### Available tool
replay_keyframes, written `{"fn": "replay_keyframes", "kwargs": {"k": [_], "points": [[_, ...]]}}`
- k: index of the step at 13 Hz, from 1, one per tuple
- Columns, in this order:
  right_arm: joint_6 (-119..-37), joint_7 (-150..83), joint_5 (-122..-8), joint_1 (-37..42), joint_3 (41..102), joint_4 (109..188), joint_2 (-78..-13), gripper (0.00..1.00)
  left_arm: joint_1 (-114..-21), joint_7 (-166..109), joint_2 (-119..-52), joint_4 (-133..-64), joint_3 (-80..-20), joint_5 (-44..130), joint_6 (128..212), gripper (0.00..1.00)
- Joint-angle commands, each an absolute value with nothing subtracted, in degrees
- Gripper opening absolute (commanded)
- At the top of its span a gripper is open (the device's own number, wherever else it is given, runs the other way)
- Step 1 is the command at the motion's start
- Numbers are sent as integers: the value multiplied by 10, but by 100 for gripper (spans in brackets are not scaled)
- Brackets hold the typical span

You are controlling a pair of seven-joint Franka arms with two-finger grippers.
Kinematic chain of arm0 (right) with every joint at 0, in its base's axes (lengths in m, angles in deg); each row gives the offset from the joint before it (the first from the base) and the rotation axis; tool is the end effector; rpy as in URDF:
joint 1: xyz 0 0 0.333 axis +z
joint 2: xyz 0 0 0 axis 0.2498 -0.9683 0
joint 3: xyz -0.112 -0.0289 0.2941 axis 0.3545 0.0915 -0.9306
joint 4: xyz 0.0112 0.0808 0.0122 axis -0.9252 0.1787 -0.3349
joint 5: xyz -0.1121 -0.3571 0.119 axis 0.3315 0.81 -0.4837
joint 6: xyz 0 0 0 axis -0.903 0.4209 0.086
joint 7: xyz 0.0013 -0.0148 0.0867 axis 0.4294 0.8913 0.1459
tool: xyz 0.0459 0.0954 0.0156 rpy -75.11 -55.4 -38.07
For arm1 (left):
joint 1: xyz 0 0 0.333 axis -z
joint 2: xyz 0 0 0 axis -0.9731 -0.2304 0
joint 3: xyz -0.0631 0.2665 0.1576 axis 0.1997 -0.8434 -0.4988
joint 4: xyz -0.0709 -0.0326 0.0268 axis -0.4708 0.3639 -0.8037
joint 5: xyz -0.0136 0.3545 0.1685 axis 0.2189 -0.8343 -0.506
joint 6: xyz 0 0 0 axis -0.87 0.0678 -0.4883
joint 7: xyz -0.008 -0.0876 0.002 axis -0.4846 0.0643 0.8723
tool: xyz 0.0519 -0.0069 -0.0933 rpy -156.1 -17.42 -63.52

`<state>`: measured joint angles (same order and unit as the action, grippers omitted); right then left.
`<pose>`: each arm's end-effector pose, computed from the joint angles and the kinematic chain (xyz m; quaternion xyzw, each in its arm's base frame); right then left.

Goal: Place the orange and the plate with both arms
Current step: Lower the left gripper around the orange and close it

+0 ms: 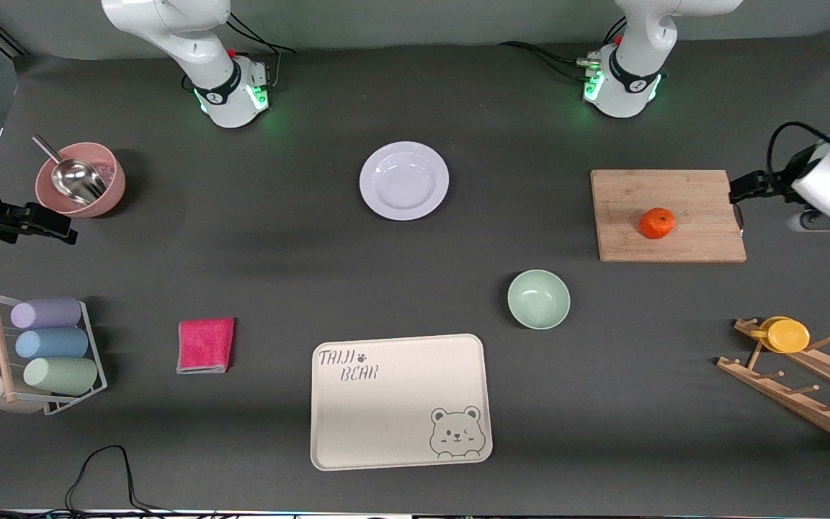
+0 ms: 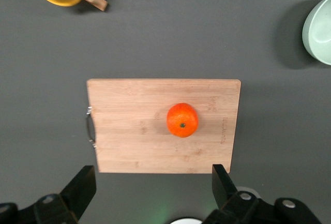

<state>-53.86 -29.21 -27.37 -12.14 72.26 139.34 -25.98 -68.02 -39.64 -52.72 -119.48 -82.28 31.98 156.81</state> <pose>0.5776 -0.0370 0.5882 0.9993 -0.0281 -0.0215 0.0101 0.4929 0.0546 0.4578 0.9963 0.0001 -0.0858 0.0046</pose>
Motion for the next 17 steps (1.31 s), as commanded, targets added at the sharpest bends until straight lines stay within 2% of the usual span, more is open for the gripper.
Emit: {"fn": "replay_keyframes", "kwargs": {"k": [1, 6, 17], "points": [[-540, -295, -259, -117, 723, 1399, -250, 100, -678, -405, -466, -1313, -828, 336, 1652, 100], [-532, -293, -258, -117, 724, 1400, -244, 100, -682, -401, -468, -1456, -824, 336, 1833, 100], [-550, -293, -258, -117, 723, 1404, -251, 100, -682, -396, -584, -1504, -800, 336, 1980, 100]]}}
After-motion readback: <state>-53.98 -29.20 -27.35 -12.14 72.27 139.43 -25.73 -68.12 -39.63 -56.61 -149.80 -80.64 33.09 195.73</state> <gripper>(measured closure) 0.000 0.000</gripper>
